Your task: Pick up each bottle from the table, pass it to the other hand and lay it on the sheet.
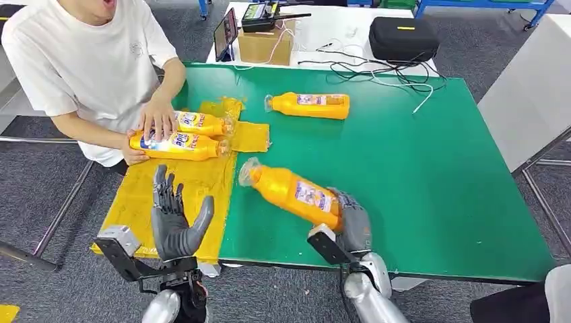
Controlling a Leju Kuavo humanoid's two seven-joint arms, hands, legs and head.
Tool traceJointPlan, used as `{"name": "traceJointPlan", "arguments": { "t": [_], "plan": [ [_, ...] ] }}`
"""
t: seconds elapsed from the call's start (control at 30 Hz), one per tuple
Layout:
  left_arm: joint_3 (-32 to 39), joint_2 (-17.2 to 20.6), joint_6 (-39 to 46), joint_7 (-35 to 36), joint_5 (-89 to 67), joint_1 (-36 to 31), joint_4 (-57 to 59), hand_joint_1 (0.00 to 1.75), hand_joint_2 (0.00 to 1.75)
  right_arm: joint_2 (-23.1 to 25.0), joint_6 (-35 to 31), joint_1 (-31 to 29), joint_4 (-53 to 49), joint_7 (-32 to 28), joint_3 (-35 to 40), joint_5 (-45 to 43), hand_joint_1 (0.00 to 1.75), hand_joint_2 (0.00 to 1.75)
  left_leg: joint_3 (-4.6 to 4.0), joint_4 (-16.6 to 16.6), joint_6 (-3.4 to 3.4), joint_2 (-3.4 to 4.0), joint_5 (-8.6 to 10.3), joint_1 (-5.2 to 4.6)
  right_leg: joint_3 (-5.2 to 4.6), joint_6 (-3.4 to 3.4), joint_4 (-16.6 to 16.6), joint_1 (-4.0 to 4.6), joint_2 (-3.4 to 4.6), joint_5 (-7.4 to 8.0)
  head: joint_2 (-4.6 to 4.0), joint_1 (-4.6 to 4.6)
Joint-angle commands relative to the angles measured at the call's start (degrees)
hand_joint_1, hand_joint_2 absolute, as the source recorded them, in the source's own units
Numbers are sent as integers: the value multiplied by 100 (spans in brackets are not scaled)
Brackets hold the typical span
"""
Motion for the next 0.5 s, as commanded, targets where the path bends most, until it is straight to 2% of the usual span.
{"name": "traceJointPlan", "arguments": {
  "t": [0.03,0.07,0.1,0.13,0.2,0.27,0.33,0.4,0.47,0.5],
  "plan": [
    [166,6,48,-68,16,39,353,0,0,108,-65,219,-684,-78,-364,-124,175,175,-1,-4,-3,1,-2,-4,-4,-5,-1,-5,-1,-3,0,0],
    [131,28,108,-122,-52,40,283,0,0,174,-90,270,-814,-242,-567,-235,175,175,-1,-6,-6,0,-4,-2,-4,-11,-4,-3,-5,-5,0,-2],
    [119,44,107,-197,-59,78,236,0,175,257,-90,314,-887,-401,-730,-314,175,175,-11,-3,-5,0,-3,-5,-14,-8,-1,-6,-4,-4,0,0],
    [20,158,-29,-207,-52,152,155,0,175,390,-90,409,-1174,-660,-966,-686,175,175,-14,-3,-4,-2,-2,-4,-15,-7,-3,-6,-4,-3,0,-2],
    [-241,425,-193,90,-241,243,310,0,175,475,-90,813,-2434,-660,-981,-1409,175,175,-11,-5,-8,-6,-4,-8,-15,-12,0,-9,-8,-7,0,0],
    [-461,547,-444,157,-250,315,606,0,175,377,-80,1006,-2895,-660,-585,-1415,175,175,-17,-5,-5,-8,-2,-12,-23,-7,3,-14,-8,-7,0,-2],
    [-787,796,-921,224,-82,273,873,0,175,245,315,953,-2746,-524,-103,-1466,175,175,-13,-8,-7,-11,-4,-10,-19,-9,-2,-11,-12,-9,0,-2],
    [-1148,1004,-1491,133,-173,184,1212,0,175,189,1335,785,-2400,-220,515,-1525,175,175,-7,-13,-8,-7,-4,-8,-14,-11,-8,-9,-9,-7,0,-2],
    [-1178,904,-1584,41,-247,33,1493,0,175,130,1959,591,-1881,-149,1281,-1170,175,175,-2,-19,-9,11,-6,-5,-16,-12,-14,-6,9,-2,0,0],
    [-1194,855,-1539,-78,-466,-85,1597,0,175,138,2012,520,-1687,-212,1593,-962,175,175,-12,-14,-8,12,-5,-5,-24,-11,-10,-5,7,-2,0,-2]
  ]
}}
